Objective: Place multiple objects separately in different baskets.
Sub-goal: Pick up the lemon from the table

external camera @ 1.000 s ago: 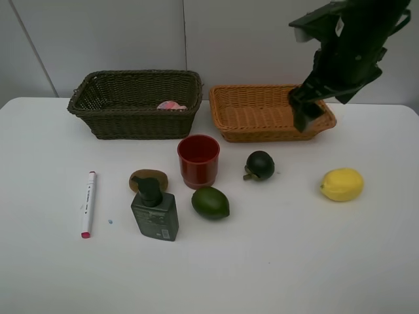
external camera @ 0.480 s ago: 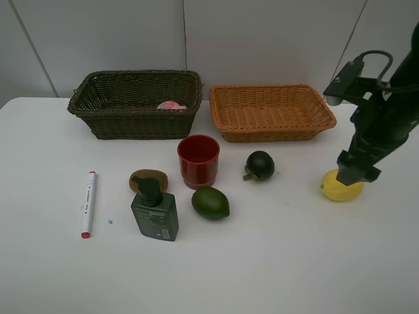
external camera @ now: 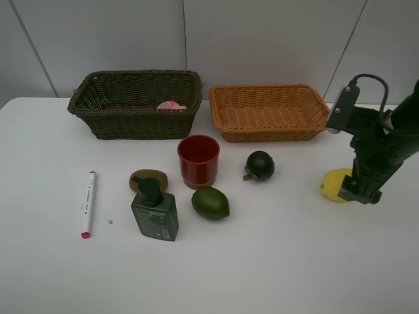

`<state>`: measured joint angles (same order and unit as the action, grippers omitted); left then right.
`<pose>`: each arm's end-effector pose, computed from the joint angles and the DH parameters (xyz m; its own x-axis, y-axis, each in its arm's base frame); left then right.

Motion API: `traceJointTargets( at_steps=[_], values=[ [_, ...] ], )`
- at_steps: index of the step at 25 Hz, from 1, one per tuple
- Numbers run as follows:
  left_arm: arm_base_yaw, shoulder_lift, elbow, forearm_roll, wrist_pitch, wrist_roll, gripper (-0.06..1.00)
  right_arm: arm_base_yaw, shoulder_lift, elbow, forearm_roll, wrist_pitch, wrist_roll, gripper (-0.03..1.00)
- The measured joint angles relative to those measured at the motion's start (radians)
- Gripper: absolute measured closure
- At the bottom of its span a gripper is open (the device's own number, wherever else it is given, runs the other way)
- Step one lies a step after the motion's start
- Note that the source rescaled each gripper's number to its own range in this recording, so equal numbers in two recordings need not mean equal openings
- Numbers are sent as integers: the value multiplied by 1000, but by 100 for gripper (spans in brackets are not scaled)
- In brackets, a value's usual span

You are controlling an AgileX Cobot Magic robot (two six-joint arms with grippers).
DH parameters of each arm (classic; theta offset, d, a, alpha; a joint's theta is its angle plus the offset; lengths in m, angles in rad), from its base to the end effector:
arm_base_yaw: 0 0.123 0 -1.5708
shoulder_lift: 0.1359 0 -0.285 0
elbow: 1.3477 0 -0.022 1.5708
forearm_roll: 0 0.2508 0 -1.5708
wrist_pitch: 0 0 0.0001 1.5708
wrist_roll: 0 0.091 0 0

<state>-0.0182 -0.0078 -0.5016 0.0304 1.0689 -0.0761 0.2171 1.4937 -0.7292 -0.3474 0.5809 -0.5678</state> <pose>-0.0065 0.0025 0.2771 -0.4535 -0.0532 -0.8897 -0.0335 0.9985 -0.0426 0.2534 0.0385 0.1832 -0.4850 -0.8705 -0.0838 -0.7967 0.4793 -0.3681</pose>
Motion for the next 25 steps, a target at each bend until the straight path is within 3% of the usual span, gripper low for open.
traceJointTargets(
  at_steps=[5,25],
  values=[
    [0,0,0,0,0,0,-5,-39,81,2,2,-51,-37,-3],
    [0,0,0,0,0,0,-5,-99,271,-83,25,-90,-62,-1]
  ],
)
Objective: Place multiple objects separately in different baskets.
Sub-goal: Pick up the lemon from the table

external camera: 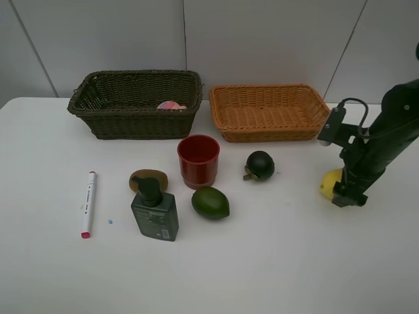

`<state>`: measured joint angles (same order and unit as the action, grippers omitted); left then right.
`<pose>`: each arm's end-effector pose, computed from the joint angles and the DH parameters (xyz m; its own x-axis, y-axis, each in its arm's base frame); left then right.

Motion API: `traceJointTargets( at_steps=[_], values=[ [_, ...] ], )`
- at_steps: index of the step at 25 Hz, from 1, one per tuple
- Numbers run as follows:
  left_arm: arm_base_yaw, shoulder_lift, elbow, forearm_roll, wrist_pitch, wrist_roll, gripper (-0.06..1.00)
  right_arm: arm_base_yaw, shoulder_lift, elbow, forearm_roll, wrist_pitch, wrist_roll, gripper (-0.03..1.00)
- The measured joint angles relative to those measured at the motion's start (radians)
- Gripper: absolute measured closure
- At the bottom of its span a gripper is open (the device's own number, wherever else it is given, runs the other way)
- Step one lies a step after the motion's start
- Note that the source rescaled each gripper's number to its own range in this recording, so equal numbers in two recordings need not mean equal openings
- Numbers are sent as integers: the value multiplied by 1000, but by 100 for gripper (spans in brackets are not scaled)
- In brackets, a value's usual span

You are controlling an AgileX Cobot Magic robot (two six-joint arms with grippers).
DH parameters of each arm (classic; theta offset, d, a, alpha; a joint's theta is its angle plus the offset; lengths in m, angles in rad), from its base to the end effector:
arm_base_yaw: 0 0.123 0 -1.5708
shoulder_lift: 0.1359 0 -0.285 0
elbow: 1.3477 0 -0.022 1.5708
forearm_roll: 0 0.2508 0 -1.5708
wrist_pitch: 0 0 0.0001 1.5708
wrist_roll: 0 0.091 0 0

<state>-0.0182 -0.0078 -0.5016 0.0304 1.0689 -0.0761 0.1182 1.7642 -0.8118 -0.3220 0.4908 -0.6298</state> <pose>-0.0065 0.0025 0.2771 -0.4535 -0.0532 -0.8897 -0.0335 0.9985 -0.0426 0.2921 0.0210 0.1285 -0.5230 -0.8519 -0.0276 -0.8156 0.5096 -0.2741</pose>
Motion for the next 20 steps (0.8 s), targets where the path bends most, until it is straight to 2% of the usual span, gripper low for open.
traceJointTargets(
  at_steps=[17,18,20],
  values=[
    [0,0,0,0,0,0,-5,0,47,-1,4,-20,-1,-1],
    [0,0,0,0,0,0,-5,0,47,-1,5,-20,-1,0],
    [0,0,0,0,0,0,-5,0,47,-1,12,-24,-1,8]
  ],
)
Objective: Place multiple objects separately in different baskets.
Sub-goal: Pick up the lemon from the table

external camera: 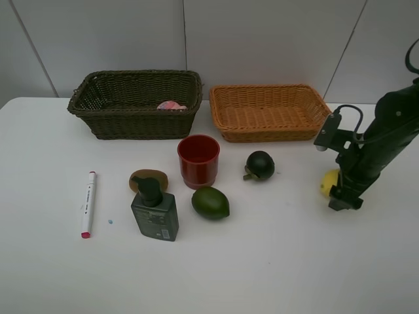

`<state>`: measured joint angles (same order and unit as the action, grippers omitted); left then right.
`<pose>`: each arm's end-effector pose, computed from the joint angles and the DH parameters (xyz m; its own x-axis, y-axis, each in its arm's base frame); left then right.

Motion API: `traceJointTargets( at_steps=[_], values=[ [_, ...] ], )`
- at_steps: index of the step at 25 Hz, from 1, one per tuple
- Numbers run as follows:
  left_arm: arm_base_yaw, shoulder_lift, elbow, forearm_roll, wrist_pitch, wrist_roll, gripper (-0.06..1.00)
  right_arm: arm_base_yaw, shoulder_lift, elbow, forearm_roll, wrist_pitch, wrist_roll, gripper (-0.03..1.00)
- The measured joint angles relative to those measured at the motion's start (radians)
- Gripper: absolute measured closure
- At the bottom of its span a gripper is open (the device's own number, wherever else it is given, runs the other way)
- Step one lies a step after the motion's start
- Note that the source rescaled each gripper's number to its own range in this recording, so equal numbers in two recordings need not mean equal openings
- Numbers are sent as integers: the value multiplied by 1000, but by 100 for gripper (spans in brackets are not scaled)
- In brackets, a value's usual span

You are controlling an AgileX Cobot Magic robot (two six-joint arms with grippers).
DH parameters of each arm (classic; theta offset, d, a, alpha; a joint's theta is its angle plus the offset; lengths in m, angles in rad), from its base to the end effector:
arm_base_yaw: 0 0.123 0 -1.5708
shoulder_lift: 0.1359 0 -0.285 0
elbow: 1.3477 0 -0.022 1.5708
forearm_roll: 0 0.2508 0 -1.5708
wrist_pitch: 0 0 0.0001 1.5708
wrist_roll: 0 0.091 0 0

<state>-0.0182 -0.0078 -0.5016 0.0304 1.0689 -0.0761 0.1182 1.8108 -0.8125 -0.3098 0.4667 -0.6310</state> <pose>-0.0065 0.0025 0.2771 -0.4535 -0.0532 -0.8897 -0.0335 0.9985 -0.0426 0.2940 0.0223 0.1153 -0.5267 -0.8497 -0.0236 -0.8202 0.5153 -0.2486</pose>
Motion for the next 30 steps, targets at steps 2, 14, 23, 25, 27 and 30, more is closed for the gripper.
traceJointTargets(
  at_steps=[2,14,23,25,27,30],
  values=[
    [0,0,0,0,0,0,-5,0,0,0,3,-1,0,22],
    [0,0,0,0,0,0,-5,0,0,0,7,25,0,22],
    [0,0,0,0,0,0,-5,0,-10,-1,26,25,0,22],
    [0,0,0,0,0,0,-5,0,-31,-17,36,47,0,22],
    [0,0,0,0,0,0,-5,0,-65,-53,42,88,0,22],
    [0,0,0,0,0,0,-5,0,-129,-118,62,170,2,22]
  ],
)
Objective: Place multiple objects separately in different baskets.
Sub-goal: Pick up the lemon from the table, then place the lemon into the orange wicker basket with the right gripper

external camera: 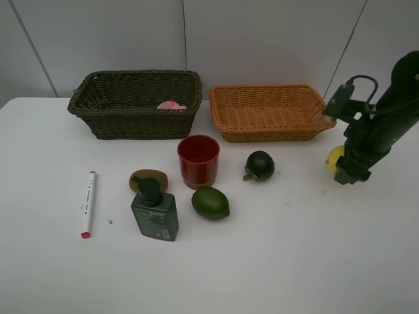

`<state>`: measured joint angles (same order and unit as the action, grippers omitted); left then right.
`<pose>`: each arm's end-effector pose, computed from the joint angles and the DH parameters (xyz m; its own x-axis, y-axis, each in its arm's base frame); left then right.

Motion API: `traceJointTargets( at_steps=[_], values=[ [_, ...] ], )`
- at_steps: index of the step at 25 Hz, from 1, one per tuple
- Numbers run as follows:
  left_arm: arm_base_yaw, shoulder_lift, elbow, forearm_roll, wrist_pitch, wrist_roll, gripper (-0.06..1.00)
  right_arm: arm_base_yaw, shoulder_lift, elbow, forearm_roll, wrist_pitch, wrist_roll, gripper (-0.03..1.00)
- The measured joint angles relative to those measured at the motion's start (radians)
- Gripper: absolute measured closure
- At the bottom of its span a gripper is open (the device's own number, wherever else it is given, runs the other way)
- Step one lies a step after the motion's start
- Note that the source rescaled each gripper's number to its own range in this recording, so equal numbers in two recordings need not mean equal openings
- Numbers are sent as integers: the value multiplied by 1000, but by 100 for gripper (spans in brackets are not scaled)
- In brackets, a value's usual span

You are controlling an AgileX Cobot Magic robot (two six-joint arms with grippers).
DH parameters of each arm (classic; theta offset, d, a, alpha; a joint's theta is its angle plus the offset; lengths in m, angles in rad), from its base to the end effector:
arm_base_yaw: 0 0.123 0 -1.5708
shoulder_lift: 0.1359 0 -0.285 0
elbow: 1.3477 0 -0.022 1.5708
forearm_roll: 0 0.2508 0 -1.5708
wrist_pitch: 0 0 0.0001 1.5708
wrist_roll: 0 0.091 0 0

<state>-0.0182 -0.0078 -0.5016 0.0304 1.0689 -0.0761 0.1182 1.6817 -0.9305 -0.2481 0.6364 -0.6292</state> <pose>-0.0065 0.0025 0.2771 -0.4535 -0.0532 -0.8897 -0.0335 0.9985 -0.0426 0.3054 0.0229 0.1757 -0.5870 -0.8050 -0.0865 -0.7545 0.5826 -0.3021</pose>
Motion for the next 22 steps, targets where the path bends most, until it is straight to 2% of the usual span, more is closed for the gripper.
traceJointTargets(
  at_steps=[3,8,11,15,22],
  values=[
    [0,0,0,0,0,0,-5,0,-58,-74,38,57,2,22],
    [0,0,0,0,0,0,-5,0,-108,-215,136,60,22,22],
    [0,0,0,0,0,0,-5,0,-107,-280,192,5,102,22],
    [0,0,0,0,0,0,-5,0,-72,-350,215,-95,251,22],
    [0,0,0,0,0,0,-5,0,142,-505,216,-139,344,22]
  ],
)
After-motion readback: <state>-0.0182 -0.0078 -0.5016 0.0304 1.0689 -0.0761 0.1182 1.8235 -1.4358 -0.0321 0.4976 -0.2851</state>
